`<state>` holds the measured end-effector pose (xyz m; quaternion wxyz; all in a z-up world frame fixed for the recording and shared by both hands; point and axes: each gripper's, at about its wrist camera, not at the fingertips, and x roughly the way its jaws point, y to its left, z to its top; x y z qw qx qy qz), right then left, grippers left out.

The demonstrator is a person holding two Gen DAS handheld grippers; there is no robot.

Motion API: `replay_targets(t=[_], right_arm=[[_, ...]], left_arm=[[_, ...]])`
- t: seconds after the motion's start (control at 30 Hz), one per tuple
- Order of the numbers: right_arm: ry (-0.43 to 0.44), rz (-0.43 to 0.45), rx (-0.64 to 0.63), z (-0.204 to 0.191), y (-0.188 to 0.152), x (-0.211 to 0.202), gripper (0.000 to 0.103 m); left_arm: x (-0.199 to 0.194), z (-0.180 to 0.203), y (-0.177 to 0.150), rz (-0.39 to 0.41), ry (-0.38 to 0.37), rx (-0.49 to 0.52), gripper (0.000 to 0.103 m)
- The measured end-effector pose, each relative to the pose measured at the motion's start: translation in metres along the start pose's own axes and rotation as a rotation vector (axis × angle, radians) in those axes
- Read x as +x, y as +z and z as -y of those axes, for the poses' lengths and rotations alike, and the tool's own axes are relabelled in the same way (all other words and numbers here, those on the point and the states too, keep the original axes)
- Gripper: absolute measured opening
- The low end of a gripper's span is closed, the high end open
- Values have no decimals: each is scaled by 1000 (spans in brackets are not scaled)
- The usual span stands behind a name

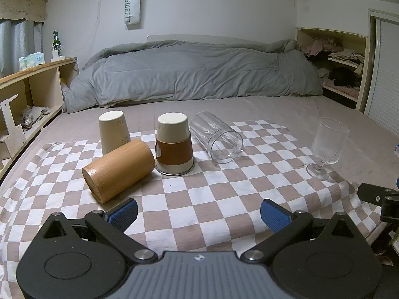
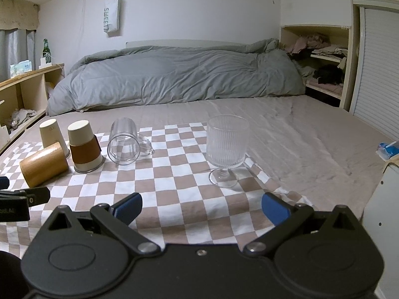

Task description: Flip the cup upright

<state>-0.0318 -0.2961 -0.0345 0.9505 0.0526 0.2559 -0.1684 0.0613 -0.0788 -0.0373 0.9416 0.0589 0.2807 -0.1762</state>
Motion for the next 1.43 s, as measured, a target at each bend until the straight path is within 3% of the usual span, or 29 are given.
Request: replay_targets(t=[1.43], right_arm=[[-7,-4,-1,1,-1,1,103]], left_arm=[[0,2,-1,0,-3,-1,103]])
